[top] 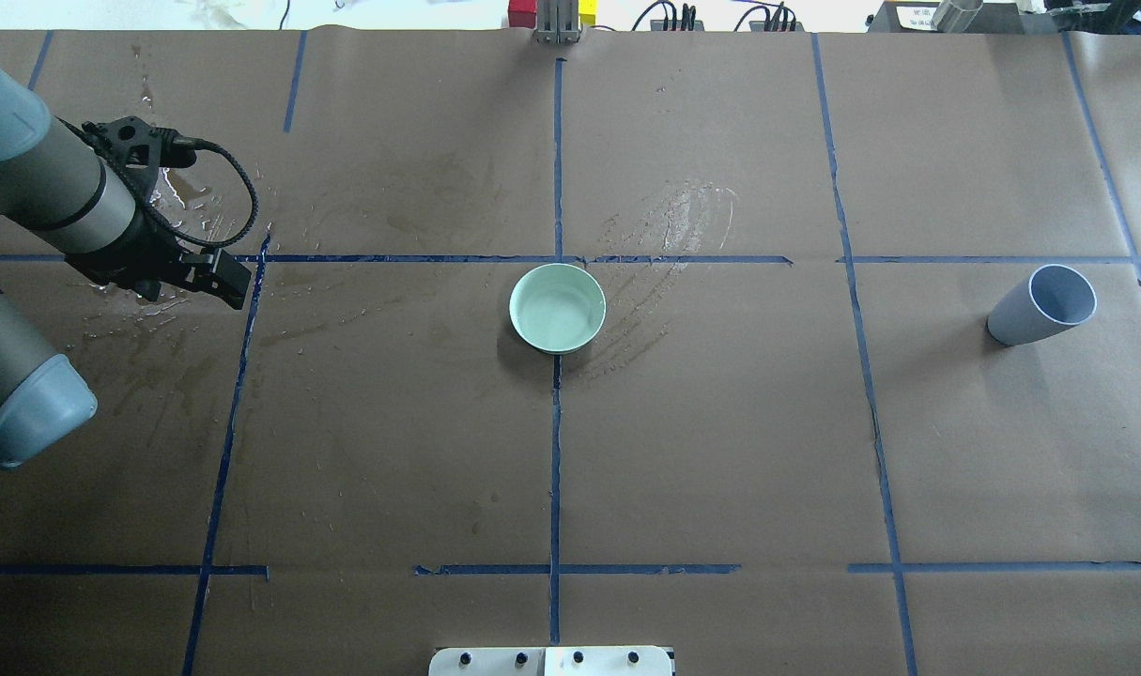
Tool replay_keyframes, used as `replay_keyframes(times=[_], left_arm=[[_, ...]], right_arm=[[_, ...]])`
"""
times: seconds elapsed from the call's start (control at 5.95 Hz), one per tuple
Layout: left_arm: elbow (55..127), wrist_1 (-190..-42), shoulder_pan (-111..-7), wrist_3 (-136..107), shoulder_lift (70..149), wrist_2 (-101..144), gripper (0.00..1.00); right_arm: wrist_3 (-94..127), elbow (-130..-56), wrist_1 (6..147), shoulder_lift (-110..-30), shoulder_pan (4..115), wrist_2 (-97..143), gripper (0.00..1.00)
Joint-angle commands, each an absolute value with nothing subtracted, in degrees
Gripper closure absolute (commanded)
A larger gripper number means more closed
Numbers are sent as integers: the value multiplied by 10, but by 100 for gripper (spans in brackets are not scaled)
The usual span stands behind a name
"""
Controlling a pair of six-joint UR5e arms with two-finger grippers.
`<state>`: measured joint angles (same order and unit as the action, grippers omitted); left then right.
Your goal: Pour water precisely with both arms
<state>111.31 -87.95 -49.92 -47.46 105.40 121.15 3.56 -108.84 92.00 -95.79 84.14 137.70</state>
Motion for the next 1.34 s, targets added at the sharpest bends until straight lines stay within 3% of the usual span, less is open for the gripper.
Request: replay_keyframes(times=[0.0,0.5,0.84,1.18], left_arm=[[1112,-883,-489,-537,1069,1209,0],[1112,-884,-480,-544,1070,1210,0],[1112,-884,-480,-554,1071,1210,0],[1112,-885,-480,-555,1075,1210,0]], right_arm=[[216,-1194,915,-961,759,1314,1],[498,-1215,603,-1070,592,1136,0],[617,-1215,508,-1129,422,906,0],[700,-1189,491,-1134,300,724,0]])
